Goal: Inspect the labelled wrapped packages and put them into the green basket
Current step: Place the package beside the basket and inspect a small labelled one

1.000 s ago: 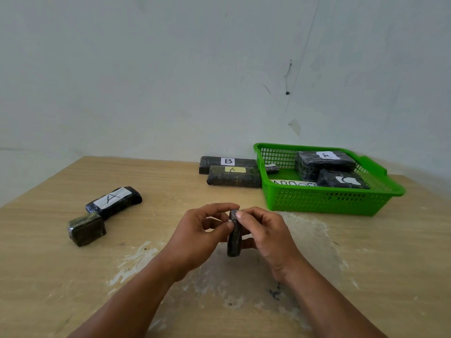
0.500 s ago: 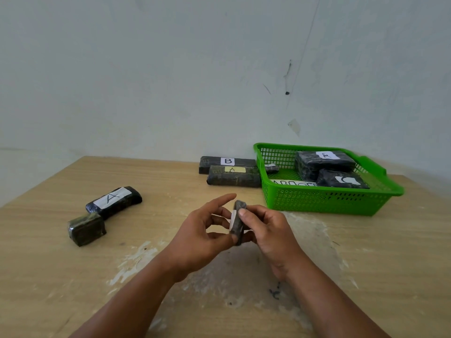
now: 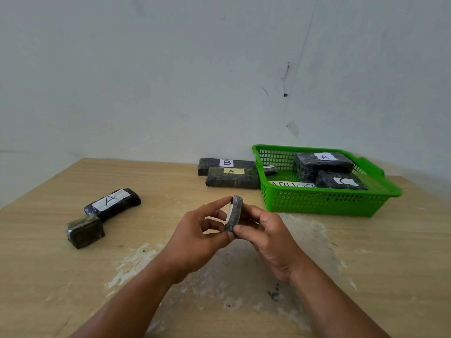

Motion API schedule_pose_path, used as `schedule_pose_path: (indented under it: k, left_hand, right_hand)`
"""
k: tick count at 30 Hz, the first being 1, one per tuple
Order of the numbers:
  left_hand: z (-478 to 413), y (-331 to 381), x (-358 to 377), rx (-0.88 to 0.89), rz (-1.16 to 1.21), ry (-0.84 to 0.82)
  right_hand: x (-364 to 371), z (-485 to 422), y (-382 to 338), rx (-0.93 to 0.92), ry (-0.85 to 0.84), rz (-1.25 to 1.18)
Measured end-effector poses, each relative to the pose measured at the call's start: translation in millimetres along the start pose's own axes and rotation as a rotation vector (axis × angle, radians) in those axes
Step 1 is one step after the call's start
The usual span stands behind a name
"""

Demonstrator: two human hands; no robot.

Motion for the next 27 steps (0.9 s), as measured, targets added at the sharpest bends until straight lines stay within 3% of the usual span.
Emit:
schedule_pose_path:
  k: [15, 23, 27]
  left_hand:
    - [-6, -8, -5, -0.143, -0.054, 0.143]
    - [-3, -6, -12, -0.155, 0.043, 0.228]
    - [-4, -6, -12, -0.155, 0.16, 0.196]
  right_hand:
    - [-6, -2, -3, -0.044, 0.16, -0.031]
    - [-14, -4, 3, -0.013, 0.26, -0.083]
    - [-18, -6, 6, -0.03, 0.341, -0.09]
Point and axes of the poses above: each hand's wrist, its own z-axis away from the middle knuckle, its own x-axis out of the palm, y = z × x, the point moved 5 cm from there along -z, towards the middle knuckle, and after that the axes turned 14 degrees about -x, right-handed, at the moved point
